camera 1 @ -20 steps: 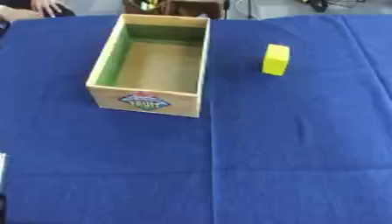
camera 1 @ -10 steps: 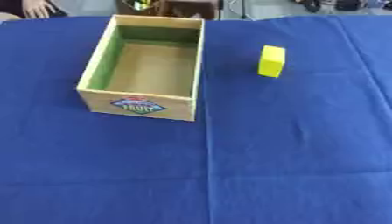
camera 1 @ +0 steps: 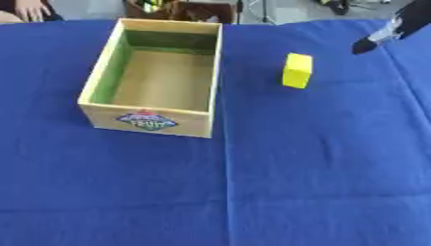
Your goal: Pick up objects on the table and place them in the box.
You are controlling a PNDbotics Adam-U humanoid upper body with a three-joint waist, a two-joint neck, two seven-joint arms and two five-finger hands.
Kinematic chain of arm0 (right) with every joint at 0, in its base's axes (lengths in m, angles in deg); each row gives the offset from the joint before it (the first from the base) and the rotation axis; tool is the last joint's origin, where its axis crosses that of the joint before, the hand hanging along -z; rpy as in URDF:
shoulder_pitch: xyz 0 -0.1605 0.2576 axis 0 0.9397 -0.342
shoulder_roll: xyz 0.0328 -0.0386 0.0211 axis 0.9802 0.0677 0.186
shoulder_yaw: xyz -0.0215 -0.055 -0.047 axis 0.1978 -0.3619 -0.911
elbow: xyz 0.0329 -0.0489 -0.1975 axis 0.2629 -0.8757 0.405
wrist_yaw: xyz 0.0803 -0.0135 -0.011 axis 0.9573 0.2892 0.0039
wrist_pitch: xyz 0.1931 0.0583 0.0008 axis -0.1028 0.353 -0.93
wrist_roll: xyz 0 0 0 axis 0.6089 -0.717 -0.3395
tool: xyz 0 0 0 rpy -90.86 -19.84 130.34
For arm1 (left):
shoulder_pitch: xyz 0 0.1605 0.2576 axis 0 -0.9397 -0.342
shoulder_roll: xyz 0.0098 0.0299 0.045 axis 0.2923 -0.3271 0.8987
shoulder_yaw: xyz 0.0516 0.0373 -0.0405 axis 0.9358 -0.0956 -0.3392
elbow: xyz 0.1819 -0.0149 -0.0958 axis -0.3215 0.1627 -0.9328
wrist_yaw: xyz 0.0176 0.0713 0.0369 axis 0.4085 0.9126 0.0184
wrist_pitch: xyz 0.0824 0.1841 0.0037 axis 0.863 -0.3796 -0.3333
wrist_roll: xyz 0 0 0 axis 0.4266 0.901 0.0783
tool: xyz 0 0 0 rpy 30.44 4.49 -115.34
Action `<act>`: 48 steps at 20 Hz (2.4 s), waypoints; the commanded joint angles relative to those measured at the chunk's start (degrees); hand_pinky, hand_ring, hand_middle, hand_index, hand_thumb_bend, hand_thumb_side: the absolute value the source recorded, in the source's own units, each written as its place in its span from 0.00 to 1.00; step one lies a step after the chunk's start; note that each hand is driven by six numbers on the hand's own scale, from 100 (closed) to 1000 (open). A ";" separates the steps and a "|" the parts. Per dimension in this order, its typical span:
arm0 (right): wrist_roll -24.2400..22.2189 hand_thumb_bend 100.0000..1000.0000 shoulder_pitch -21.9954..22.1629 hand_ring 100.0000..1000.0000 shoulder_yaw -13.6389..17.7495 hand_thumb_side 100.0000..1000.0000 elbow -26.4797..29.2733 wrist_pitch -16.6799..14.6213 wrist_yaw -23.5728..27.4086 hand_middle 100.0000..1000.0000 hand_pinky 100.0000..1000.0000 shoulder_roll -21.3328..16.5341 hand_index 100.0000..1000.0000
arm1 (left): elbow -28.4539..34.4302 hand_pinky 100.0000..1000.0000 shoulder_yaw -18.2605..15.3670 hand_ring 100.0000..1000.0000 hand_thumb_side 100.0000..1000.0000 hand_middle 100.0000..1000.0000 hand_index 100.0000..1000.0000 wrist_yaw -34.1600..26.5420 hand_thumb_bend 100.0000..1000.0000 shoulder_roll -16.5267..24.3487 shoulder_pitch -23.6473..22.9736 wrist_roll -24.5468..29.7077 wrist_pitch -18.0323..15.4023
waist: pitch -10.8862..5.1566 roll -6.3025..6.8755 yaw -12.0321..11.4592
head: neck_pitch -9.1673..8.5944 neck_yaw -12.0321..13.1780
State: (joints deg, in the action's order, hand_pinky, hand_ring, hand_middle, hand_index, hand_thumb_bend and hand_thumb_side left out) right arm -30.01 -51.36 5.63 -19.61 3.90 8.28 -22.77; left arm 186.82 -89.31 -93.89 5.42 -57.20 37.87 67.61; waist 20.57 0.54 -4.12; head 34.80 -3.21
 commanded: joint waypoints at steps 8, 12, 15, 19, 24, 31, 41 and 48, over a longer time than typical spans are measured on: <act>0.42 0.84 -2.54 0.86 1.20 0.56 -1.32 3.90 -4.07 0.77 0.82 1.48 0.96 | 0.99 0.43 -0.07 0.55 1.00 0.61 0.79 0.34 0.06 0.28 0.81 0.09 0.12 | -0.35 0.12 -0.32 | -3.59 -0.74; 1.39 0.84 -2.56 0.85 1.11 0.55 -1.88 6.38 -5.68 0.75 0.82 3.05 0.95 | 0.99 0.43 0.01 0.55 1.00 0.61 0.79 0.29 0.06 0.09 1.00 0.18 0.14 | -0.04 0.23 -0.45 | -4.28 -1.18; 1.91 0.83 -2.53 0.84 0.90 0.55 -2.12 7.98 -6.90 0.74 0.81 4.16 0.95 | 0.99 0.43 0.04 0.55 1.00 0.61 0.79 0.28 0.06 -0.02 1.14 0.20 0.15 | 0.09 0.24 -0.54 | -4.45 -1.41; 2.33 0.83 -2.21 0.84 0.61 0.54 -2.27 9.30 -7.91 0.74 0.81 5.46 0.94 | 0.99 0.43 0.10 0.55 1.00 0.61 0.79 0.30 0.06 -0.23 1.40 0.28 0.20 | 0.42 0.25 -0.71 | -4.05 -1.49; 2.99 0.83 -1.71 0.84 0.49 0.53 -2.58 11.23 -9.55 0.74 0.81 6.44 0.94 | 0.99 0.43 0.13 0.54 1.00 0.61 0.79 0.37 0.05 -0.46 1.68 0.22 0.23 | 0.88 0.24 -0.94 | -3.01 -1.29; 3.45 0.82 -1.07 0.85 0.16 0.53 -2.50 13.16 -12.28 0.74 0.81 8.22 0.93 | 0.99 0.43 0.14 0.54 1.00 0.61 0.79 0.61 0.05 -0.66 1.97 0.16 0.35 | 1.18 0.17 -0.99 | -2.80 -1.21; 3.81 0.82 -0.48 0.85 -0.23 0.50 -2.54 13.63 -14.44 0.76 0.82 9.82 0.94 | 0.99 0.43 0.18 0.54 1.00 0.61 0.79 0.72 0.04 -0.72 1.96 0.15 0.46 | 1.10 0.13 -1.00 | -2.76 -1.47; 4.17 0.83 0.18 0.87 -0.90 0.43 -3.16 13.25 -18.05 0.78 0.83 10.61 0.95 | 0.99 0.43 0.33 0.54 1.00 0.61 0.79 0.82 0.04 -0.86 1.92 0.35 0.53 | 1.15 0.21 -1.00 | -2.94 -1.99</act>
State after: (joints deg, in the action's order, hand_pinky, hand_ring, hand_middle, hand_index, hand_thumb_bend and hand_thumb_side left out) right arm -26.10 -50.34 4.57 -23.13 17.26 -8.67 -11.31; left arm 186.82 -89.22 -93.22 4.30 -55.79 38.11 68.04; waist 22.95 0.64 -5.06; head 31.70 -4.95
